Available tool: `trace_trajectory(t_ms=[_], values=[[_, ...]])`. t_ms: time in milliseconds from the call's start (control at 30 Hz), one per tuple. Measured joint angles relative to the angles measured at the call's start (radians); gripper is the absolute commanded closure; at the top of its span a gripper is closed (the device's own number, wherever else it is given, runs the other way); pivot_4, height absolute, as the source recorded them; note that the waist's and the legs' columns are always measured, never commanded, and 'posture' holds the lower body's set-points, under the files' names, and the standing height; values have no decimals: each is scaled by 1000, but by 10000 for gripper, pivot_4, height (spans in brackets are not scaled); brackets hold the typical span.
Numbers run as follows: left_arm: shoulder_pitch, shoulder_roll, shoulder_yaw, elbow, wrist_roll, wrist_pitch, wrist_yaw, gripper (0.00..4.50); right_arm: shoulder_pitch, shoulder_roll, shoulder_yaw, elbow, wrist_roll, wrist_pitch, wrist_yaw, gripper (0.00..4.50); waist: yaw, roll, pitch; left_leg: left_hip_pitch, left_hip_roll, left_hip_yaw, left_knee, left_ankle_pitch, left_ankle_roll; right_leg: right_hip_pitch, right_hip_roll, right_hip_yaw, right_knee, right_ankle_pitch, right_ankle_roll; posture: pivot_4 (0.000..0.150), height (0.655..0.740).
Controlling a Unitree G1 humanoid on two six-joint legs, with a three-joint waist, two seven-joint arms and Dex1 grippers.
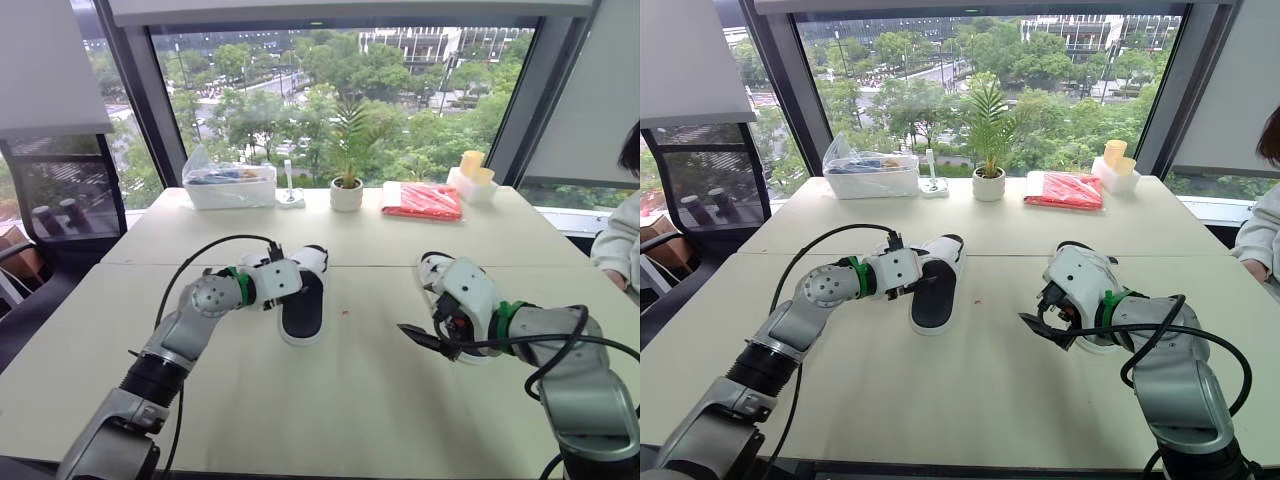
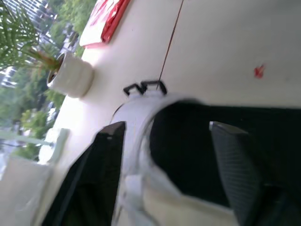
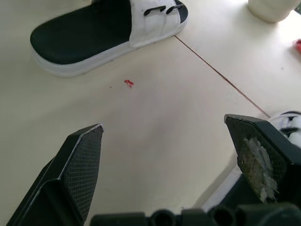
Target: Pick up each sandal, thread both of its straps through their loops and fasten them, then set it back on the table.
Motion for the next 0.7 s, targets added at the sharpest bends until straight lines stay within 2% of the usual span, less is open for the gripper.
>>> trace_trajectory(t_ms=[100, 233, 500, 700], values=[[-56, -7, -24, 18, 43, -19, 19, 570, -34, -1, 3, 6, 48, 30, -49, 0, 2, 0, 0, 0, 0, 0, 0, 0, 0, 0, 0, 0, 0, 0, 0, 1500, 7374], [-119, -70, -68, 114, 108, -21, 79, 570, -23, -4, 5, -2, 105, 51, -104, 0, 4, -1, 0, 0, -1, 0, 0, 0, 0, 0, 0, 0, 0, 0, 0, 1500, 7374], [-269, -158, -193, 449, 275, -52, 233, 570, -5, -21, 23, -46, 178, 107, -234, 0, -2, -3, 1, -1, -1, 1, 0, 0, 1, -1, 0, 0, 0, 0, 0, 1500, 7374], [-402, -230, -231, 708, 328, -101, 347, 570, 25, -19, 26, -96, 216, 146, -329, 0, -1, -4, 2, -1, -2, 2, 0, 0, 1, -1, 0, 0, 0, 0, 0, 1500, 7374]])
